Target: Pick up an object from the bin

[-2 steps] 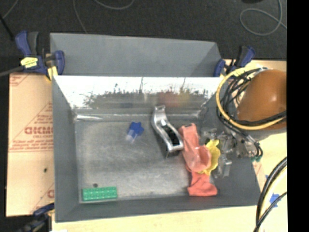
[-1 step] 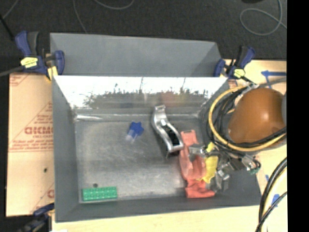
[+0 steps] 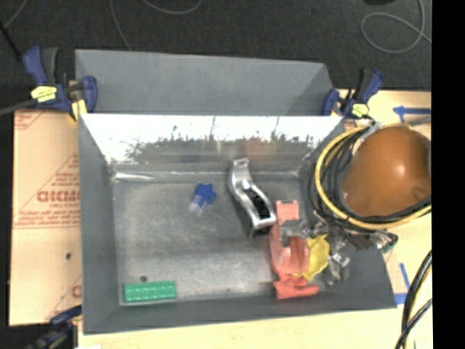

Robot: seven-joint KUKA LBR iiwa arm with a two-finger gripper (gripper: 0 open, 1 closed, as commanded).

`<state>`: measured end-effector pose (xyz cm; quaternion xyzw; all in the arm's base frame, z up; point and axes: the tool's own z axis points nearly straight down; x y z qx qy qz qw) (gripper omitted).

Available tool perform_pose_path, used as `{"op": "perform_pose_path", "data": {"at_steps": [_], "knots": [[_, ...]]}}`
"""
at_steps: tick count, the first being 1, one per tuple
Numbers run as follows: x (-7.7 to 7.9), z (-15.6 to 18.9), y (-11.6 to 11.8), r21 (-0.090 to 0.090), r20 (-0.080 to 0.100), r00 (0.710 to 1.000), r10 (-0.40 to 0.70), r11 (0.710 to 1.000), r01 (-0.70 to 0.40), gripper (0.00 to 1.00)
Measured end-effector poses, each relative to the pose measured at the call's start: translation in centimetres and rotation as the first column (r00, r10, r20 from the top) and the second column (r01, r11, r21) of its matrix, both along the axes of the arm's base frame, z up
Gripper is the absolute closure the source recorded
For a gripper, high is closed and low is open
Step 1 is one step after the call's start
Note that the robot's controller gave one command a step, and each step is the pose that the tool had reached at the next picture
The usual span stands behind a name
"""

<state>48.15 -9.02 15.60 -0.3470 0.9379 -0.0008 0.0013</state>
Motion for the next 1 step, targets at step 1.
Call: {"op": "perform_pose_path", "data": {"at_steps": [1], "knots": [[0.04,-7.52,2.12,-0.002,0.001,0.949,0.316,0.949,-0.316,0.00]]}}
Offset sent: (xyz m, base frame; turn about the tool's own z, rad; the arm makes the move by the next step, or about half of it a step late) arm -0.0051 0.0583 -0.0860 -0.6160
